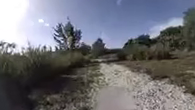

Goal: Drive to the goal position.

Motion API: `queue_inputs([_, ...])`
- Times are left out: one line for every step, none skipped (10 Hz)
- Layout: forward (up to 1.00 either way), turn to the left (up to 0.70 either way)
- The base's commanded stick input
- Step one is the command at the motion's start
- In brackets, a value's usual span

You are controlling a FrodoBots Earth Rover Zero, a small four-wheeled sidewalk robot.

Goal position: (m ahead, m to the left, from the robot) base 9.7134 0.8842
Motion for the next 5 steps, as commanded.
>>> queue_inputs([0.85, -0.08])
queue_inputs([0.85, -0.14])
queue_inputs([0.85, -0.03])
queue_inputs([0.85, 0.0])
queue_inputs([0.85, 0.0])
